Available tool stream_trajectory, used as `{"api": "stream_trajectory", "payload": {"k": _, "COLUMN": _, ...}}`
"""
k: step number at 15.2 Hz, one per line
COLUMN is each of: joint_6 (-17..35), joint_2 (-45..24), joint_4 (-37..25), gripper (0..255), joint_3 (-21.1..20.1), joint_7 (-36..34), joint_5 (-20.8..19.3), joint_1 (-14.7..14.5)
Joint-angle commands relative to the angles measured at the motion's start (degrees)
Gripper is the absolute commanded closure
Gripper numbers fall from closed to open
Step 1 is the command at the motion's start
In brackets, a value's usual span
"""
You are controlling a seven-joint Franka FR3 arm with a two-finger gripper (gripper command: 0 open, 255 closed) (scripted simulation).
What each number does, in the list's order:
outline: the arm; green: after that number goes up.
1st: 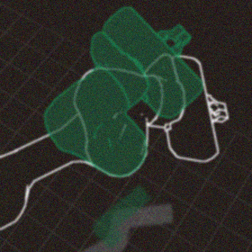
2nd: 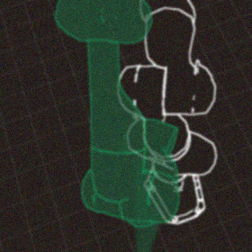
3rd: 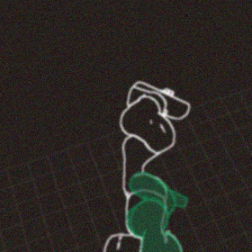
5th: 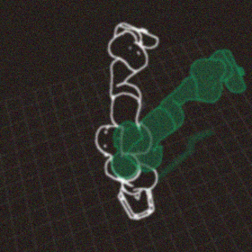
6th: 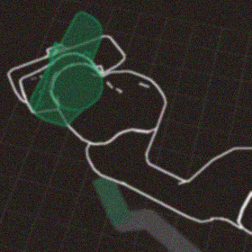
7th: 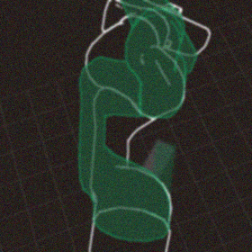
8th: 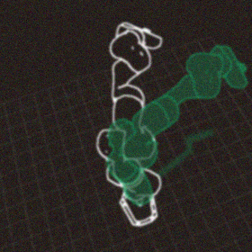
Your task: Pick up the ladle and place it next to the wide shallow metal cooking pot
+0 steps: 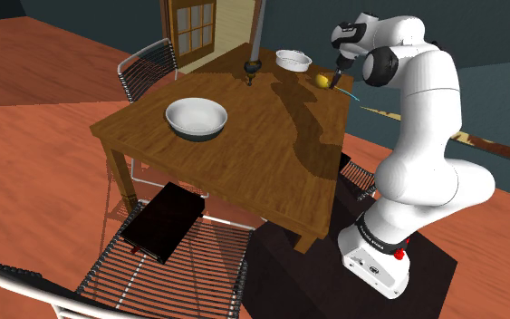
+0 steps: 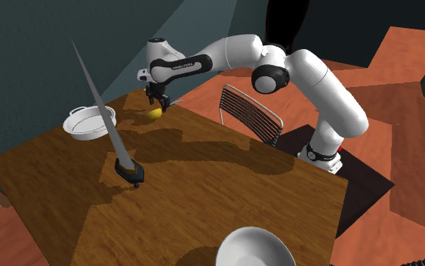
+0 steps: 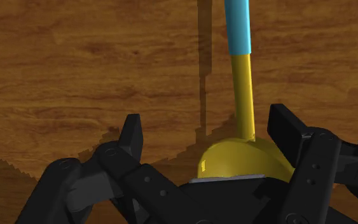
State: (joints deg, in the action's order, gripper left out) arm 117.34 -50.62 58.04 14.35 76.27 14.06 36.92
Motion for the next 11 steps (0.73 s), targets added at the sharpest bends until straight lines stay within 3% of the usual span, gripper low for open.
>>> {"api": "stream_trajectory", "payload": {"k": 1, "joint_6": 0.06, "joint_2": 0.13, "joint_4": 0.2, "gripper": 0, "joint_3": 0.01, "joint_7": 0.04, "joint_5": 0.0, "joint_1": -0.01}}
{"api": "stream_trajectory", "payload": {"k": 5, "joint_6": -4.11, "joint_2": 4.16, "joint_4": 0.03, "gripper": 0, "joint_3": 0.56, "joint_7": -0.21, "joint_5": -0.62, "joint_1": -0.25}}
{"api": "stream_trajectory", "payload": {"k": 11, "joint_6": -4.11, "joint_2": 4.16, "joint_4": 0.03, "gripper": 0, "joint_3": 0.56, "joint_7": -0.21, "joint_5": -0.62, "joint_1": -0.26}}
